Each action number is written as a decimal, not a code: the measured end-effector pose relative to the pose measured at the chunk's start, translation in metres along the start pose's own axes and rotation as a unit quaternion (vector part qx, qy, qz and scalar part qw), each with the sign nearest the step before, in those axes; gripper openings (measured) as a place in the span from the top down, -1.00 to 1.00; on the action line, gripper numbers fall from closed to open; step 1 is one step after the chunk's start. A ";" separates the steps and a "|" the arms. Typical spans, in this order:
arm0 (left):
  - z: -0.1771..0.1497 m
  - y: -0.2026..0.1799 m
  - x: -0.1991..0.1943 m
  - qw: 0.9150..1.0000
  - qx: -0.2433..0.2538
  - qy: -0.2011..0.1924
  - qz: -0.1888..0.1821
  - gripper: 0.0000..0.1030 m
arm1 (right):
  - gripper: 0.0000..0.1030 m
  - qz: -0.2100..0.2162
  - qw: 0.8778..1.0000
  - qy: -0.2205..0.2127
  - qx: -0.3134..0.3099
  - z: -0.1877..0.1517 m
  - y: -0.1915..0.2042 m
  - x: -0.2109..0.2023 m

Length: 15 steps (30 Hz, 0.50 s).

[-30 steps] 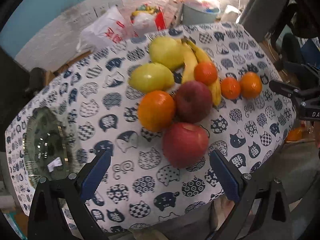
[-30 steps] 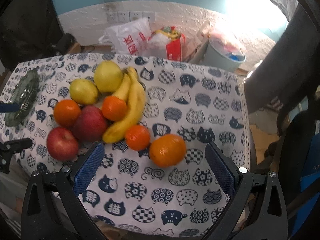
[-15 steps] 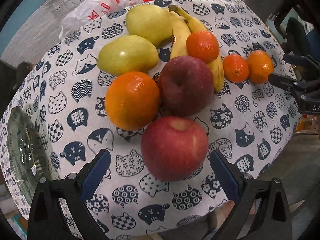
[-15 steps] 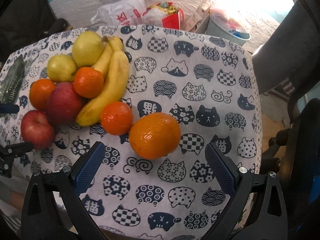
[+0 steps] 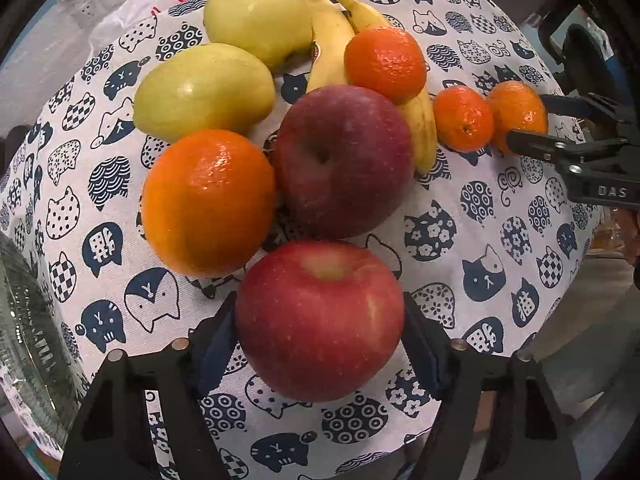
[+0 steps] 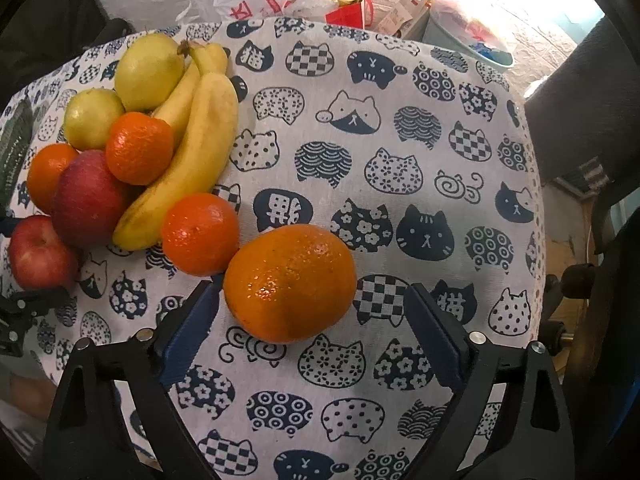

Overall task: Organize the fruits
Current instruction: 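Reach the left gripper to the red apple while the right gripper reaches the large orange, then grasp the red apple with the left gripper while the right gripper grasps the large orange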

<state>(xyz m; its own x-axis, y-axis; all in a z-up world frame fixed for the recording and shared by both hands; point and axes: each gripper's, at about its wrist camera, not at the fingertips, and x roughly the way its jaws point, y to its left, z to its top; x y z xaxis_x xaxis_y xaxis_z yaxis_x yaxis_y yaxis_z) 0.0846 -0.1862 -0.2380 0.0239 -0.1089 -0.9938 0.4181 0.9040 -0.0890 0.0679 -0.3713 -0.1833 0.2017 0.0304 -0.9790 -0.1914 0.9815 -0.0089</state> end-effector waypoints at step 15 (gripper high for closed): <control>-0.025 0.004 -0.015 1.000 0.006 -0.012 0.003 -0.48 | -0.28 0.015 1.000 -0.009 -0.009 -0.003 0.007 0.005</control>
<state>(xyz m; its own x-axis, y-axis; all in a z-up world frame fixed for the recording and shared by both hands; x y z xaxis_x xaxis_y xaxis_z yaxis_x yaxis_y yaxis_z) 0.0630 -0.1703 -0.2249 0.0483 -0.1127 -0.9925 0.4295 0.8994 -0.0812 0.0644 -0.3654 -0.1887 0.2132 0.0630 -0.9750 -0.2150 0.9765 0.0160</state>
